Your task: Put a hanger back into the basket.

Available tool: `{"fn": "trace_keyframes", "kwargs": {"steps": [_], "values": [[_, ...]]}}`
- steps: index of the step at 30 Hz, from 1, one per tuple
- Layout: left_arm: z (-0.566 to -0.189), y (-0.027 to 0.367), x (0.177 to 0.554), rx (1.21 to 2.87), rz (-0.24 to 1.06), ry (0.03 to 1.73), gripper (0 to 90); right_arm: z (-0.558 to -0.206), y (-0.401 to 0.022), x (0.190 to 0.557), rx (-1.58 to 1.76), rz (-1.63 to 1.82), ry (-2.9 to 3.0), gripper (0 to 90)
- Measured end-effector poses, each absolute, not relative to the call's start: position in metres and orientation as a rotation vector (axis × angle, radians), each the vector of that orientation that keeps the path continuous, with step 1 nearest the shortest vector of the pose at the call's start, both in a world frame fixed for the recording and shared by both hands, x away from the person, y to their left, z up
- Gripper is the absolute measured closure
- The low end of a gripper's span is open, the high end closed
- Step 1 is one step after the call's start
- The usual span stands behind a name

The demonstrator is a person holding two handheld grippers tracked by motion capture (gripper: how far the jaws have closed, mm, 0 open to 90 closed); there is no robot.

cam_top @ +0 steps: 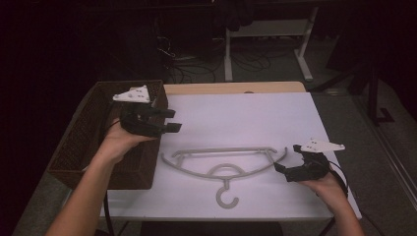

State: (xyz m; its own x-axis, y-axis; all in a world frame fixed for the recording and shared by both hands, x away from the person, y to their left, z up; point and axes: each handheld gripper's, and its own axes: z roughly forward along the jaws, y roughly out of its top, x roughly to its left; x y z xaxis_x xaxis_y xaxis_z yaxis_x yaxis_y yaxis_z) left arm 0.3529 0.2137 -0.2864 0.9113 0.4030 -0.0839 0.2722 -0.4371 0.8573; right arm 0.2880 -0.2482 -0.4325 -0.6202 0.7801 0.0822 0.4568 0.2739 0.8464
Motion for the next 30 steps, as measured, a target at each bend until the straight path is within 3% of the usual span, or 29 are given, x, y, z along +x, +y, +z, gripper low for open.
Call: {"fn": "trace_keyframes", "kwargs": {"steps": [10,13,30], "values": [[-0.320,0.161,0.349,2.166,0.063,0.431,83.3,-0.432,-0.249,0.288,1.121,1.281,2.202,0.4],[-0.336,0.152,0.351,2.201,0.048,0.447,90.0,-0.432,-0.249,0.287,1.121,1.283,2.202,0.4],[-0.429,0.134,0.355,2.470,0.043,0.513,90.0,-0.433,-0.248,0.288,1.121,1.278,2.206,0.4]]}}
